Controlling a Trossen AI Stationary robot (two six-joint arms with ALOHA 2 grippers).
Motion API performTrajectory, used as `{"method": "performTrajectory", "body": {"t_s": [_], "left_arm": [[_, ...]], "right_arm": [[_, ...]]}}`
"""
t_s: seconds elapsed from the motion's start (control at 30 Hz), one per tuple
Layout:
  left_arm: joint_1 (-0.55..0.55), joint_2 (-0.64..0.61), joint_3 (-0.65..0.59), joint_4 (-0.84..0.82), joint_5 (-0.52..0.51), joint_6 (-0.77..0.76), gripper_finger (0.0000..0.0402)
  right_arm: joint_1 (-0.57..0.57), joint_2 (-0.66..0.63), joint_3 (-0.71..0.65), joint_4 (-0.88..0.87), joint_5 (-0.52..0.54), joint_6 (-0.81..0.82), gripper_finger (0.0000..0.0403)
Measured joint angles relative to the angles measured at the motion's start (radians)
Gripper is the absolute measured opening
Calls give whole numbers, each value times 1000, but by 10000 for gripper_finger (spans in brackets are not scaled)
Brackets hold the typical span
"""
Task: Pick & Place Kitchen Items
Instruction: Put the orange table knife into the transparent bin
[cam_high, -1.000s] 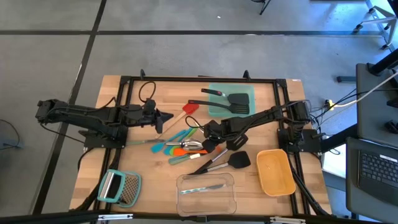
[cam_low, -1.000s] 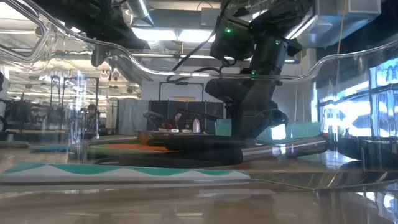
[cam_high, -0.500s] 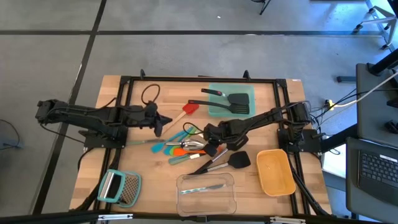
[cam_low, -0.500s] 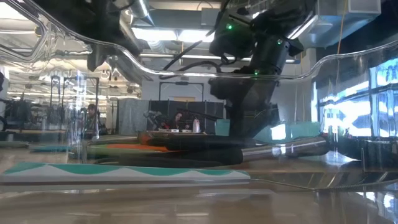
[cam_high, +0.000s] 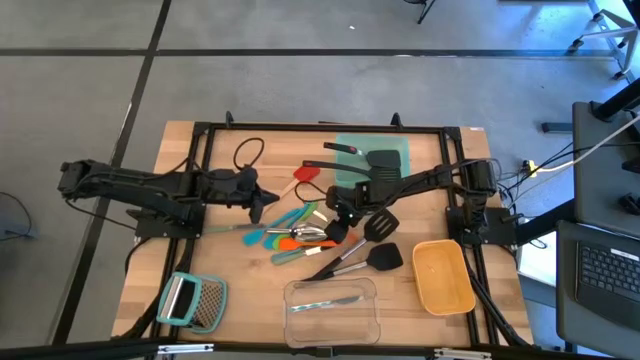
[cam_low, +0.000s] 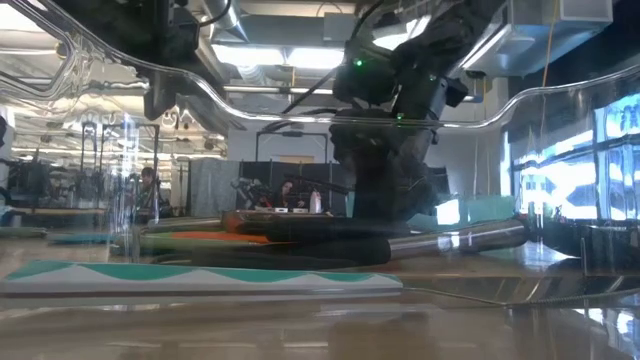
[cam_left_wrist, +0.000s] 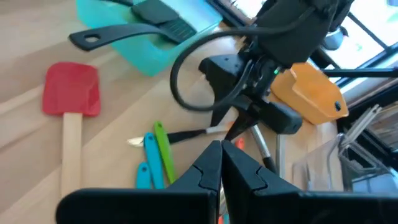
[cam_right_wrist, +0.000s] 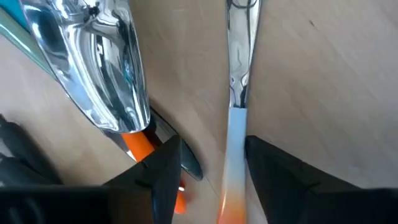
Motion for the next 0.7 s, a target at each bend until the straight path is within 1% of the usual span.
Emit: {"method": "performTrajectory", "body": {"t_s": [0.1,0.3,0.43,0.53,0.63,0.7], "left_arm": [[0,4,0,5,10,-12,4],[-1,4,0,5,13,-29,4],[-1,4,0,4,5,-36,4],[-1,4,0,3,4,-36,4],[-1,4,0,3,-7,-36,4],[-1,4,0,3,-23,-36,4]], "right_arm": [[24,0,0,1,40,-15,173],[54,0,0,6,210,-44,156],[80,9,0,24,314,-167,153],[102,17,0,39,369,-286,153],[122,26,0,58,431,-338,153],[122,27,-3,73,431,-344,153]]}}
